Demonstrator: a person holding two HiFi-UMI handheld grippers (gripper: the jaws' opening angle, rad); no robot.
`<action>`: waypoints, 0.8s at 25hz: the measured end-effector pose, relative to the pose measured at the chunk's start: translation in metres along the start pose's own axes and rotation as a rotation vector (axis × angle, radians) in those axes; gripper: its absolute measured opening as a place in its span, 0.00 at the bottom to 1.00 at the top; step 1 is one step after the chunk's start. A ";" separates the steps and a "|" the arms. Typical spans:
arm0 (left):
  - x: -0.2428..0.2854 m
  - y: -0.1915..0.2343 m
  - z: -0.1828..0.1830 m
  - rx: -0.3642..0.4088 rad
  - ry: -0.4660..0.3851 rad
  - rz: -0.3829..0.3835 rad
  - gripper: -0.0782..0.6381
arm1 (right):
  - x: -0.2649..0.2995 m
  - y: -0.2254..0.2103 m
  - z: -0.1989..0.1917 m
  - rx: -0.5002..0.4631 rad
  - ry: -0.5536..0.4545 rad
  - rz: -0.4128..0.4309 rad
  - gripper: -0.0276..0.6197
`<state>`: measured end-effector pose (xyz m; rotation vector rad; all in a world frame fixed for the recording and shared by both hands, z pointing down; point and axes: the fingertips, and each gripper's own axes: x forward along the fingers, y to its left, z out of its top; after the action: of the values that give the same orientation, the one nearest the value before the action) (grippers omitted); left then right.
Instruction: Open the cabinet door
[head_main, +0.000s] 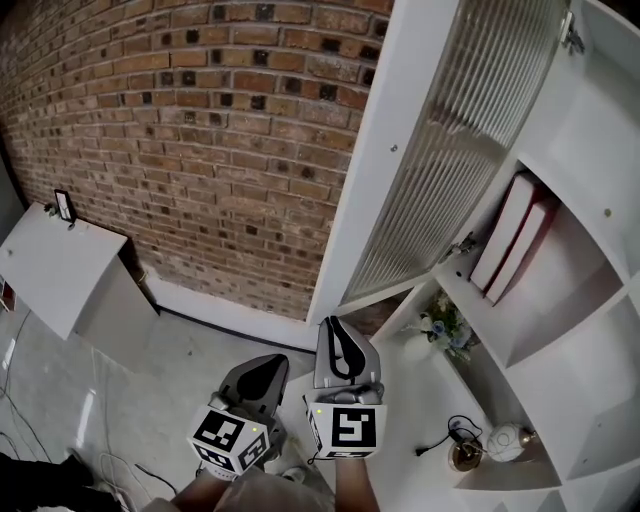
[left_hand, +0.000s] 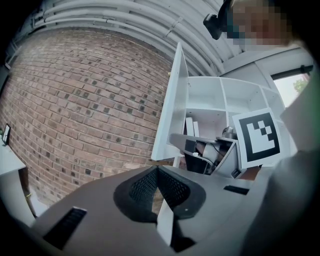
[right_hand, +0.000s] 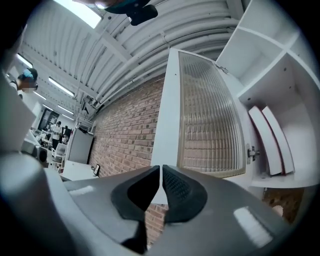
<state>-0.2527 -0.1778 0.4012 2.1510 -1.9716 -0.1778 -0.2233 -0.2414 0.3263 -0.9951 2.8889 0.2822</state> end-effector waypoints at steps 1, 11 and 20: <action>-0.001 -0.004 -0.001 0.002 -0.002 -0.002 0.12 | -0.005 -0.002 0.002 0.003 -0.004 -0.004 0.06; -0.004 -0.051 -0.005 0.014 -0.012 -0.047 0.12 | -0.061 -0.043 0.015 0.060 -0.047 -0.084 0.06; -0.006 -0.098 -0.009 0.032 -0.026 -0.106 0.12 | -0.120 -0.078 0.017 0.050 -0.050 -0.147 0.06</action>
<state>-0.1563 -0.1635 0.3861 2.2869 -1.8876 -0.1936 -0.0811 -0.2260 0.3136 -1.1662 2.7461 0.2212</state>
